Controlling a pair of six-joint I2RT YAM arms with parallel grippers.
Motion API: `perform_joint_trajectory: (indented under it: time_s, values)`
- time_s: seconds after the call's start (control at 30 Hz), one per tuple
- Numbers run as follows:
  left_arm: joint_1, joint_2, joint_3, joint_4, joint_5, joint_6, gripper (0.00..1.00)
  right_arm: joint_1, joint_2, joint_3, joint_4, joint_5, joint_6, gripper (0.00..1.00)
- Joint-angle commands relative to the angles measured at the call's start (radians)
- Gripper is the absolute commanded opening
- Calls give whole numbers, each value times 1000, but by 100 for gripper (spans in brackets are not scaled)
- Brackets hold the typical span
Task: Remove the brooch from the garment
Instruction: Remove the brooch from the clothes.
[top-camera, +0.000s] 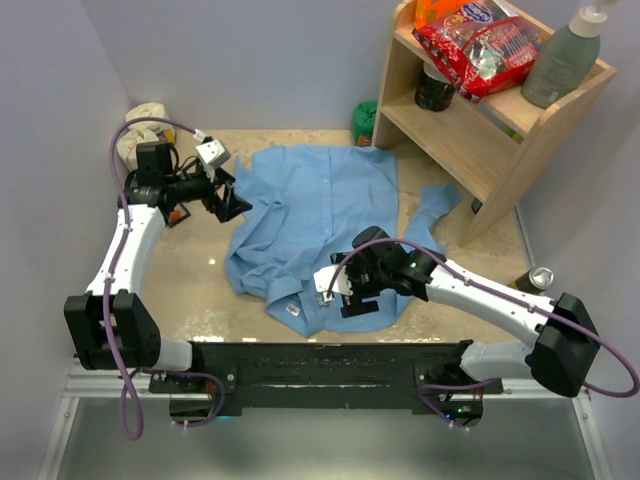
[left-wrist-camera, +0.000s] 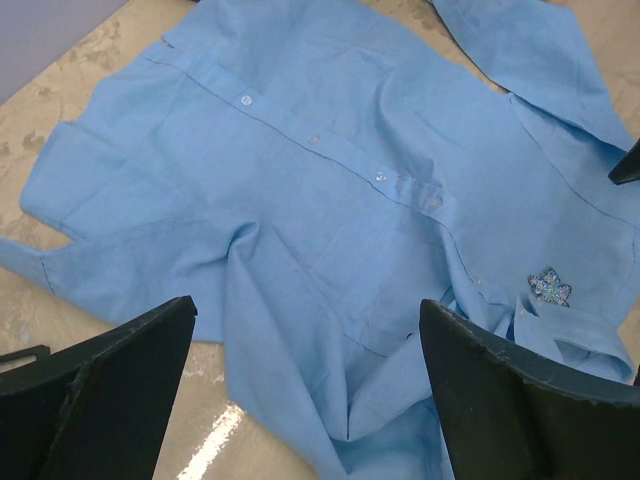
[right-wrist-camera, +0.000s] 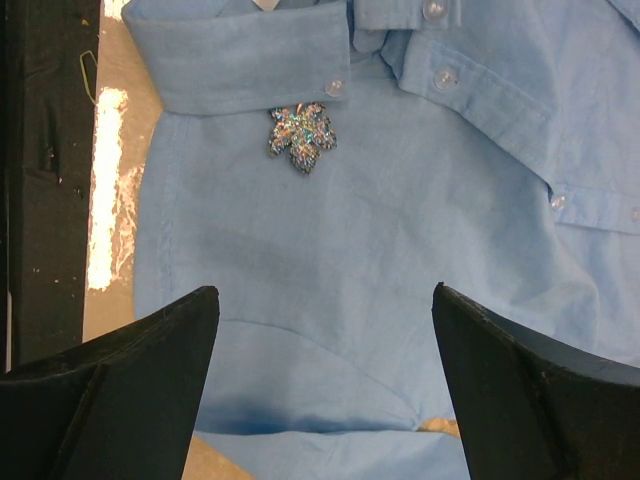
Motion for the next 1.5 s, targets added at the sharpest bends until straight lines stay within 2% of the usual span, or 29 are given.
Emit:
perform_joint_trajectory:
  time_s: [0.0, 0.2, 0.47, 0.7, 0.87, 1.03, 1.23, 1.47]
  values:
    - [-2, 17, 84, -124, 71, 91, 99, 49, 45, 0, 67, 62, -37, 87]
    - [-14, 2, 41, -79, 68, 59, 100, 66, 105, -3, 146, 67, -32, 81]
    - [-19, -29, -4, -6, 68, 2, 100, 66, 121, -60, 220, 96, -42, 79]
    - [-22, -23, -5, 17, 69, -26, 99, 83, 154, -10, 171, 21, -45, 74]
    - [-21, -23, -2, 23, 66, -38, 100, 145, 231, 36, 140, 27, -68, 73]
    - [-22, -26, -15, 30, 60, -43, 99, 205, 306, 56, 182, 74, -62, 71]
    - [-22, -40, -33, 41, 52, -41, 100, 205, 346, 53, 240, 133, -63, 67]
    - [-22, -38, -31, 47, 62, -46, 100, 182, 305, 115, 200, 110, -68, 64]
